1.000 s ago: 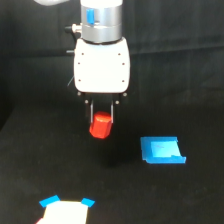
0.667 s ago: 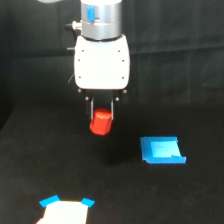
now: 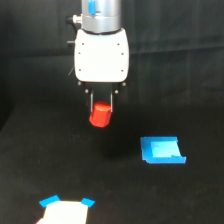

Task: Pick up the red object from the table

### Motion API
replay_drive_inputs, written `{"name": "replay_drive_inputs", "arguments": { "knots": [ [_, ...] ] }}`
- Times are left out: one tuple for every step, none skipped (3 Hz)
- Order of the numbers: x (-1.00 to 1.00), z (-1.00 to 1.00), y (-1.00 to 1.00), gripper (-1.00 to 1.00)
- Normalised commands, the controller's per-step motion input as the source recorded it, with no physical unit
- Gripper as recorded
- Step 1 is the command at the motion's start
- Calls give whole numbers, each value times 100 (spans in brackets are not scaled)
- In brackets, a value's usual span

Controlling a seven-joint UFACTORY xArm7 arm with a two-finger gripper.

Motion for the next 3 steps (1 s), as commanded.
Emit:
{"name": "replay_drive_inputs", "arguments": {
  "knots": [
    [-20, -1, 10, -71],
    [-17, -6, 37, -85],
    [-50, 37, -64, -55]
  ]
}}
